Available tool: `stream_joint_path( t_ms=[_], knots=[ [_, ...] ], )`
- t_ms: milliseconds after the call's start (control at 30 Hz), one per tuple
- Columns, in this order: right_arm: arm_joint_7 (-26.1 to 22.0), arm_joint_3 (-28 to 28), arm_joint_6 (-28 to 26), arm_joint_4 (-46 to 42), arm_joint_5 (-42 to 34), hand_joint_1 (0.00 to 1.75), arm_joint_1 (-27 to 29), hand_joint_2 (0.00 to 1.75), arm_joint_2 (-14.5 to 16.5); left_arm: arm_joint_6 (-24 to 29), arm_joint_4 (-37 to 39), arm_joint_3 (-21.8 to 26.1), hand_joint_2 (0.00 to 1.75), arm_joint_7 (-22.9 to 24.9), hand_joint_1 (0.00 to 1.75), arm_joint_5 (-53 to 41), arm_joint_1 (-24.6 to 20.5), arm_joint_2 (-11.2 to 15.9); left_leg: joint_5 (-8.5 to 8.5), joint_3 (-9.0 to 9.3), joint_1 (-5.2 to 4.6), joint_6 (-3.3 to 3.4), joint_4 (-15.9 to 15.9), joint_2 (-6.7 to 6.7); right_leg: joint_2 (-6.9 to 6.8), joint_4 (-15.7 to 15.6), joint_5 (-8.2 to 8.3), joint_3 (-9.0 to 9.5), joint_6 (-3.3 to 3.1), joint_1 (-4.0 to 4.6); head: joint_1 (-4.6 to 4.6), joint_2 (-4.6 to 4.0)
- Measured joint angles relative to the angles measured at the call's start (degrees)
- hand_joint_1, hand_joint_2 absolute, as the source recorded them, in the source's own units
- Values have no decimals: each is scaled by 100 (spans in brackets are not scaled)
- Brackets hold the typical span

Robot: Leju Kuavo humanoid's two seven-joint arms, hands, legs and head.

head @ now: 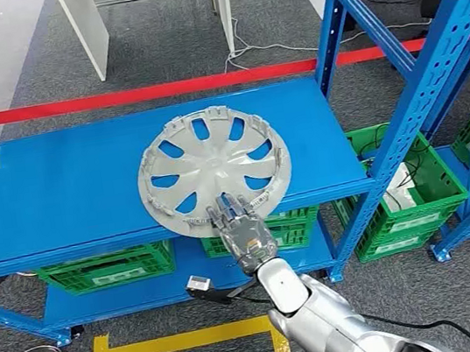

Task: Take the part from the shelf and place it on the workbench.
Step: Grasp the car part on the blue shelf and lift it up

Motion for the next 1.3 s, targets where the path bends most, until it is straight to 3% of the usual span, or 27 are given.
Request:
stream_joint_path(
  t_ms=[267, 1033, 1133, 1167, 1200, 1267, 1300],
  knots=[
    [77, 146, 264, -1, 60, 175, -97, 175, 132, 80, 0, 2, 0, 84, 0, 58, 4, -13, 1, 2, -1, -1, 0, 0, 0, 0, 0, 2, 0, 0, 1, 0],
    [86, 327, 291, -4, -120, 174, -107, 175, 178, 94, 0, 2, 0, 148, 0, 99, 10, -34, 3, 3, 0, -4, 0, 0, 0, 1, 0, 2, 0, 0, 0, 0],
    [116, 361, 143, -4, -109, 112, -92, 175, 178, 96, 0, 2, 0, 151, 0, 113, 16, -33, 3, 2, 0, -4, 0, 0, 0, 2, 0, 1, 0, 0, 0, 0],
    [120, 368, 68, -4, -87, 69, -78, 175, 177, 96, 0, 2, 0, 151, 0, 118, 17, -33, 3, 2, 0, -4, 0, 0, 0, 2, 0, 0, 0, 0, 0, 0],
    [122, 373, -21, -4, -63, 46, -60, 175, 176, 96, 0, 2, 0, 151, 0, 122, 17, -33, 3, 1, 0, -5, 0, 0, 1, 2, 0, -1, 0, 0, 0, 0],
    [110, 378, -198, -18, -10, 0, -32, 87, 175, 90, 0, 2, 0, 151, 0, 126, 17, -33, 4, 0, 0, -5, 0, 1, 3, 3, 0, -3, 0, 0, 0, 0],
    [92, 378, -265, -55, 28, 0, -19, 44, 172, 87, 0, 2, 0, 150, 0, 127, 16, -33, 3, 0, 0, -5, 0, 1, 3, 3, 0, -4, 0, 0, 0, 0]
  ],
)
